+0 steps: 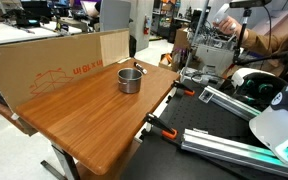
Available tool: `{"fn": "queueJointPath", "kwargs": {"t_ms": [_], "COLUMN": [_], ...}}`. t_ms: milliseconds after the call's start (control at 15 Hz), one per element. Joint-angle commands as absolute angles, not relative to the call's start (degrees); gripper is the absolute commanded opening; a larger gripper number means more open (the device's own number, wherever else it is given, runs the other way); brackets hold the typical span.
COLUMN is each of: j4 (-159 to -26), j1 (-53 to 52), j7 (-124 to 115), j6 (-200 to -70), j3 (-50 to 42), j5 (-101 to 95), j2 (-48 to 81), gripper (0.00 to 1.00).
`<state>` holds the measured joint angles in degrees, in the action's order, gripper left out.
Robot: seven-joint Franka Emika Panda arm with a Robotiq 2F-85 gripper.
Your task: Pick up the marker from the table and put it in the pot
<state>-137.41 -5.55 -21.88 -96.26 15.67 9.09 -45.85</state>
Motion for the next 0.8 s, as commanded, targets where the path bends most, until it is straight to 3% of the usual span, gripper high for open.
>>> {"fn": "queueJointPath", "kwargs": {"t_ms": [0,733], "j4": [-137.3,-139.0], "j1": [-5.3,-1.2], "j7": [-21.7,-17.4], "j6": [-96.1,-100.7], "j3": [15.8,9.2], "j5": [9.2,7.4], "j2": [-45.9,-44.8], "gripper": [1.0,1.0]}}
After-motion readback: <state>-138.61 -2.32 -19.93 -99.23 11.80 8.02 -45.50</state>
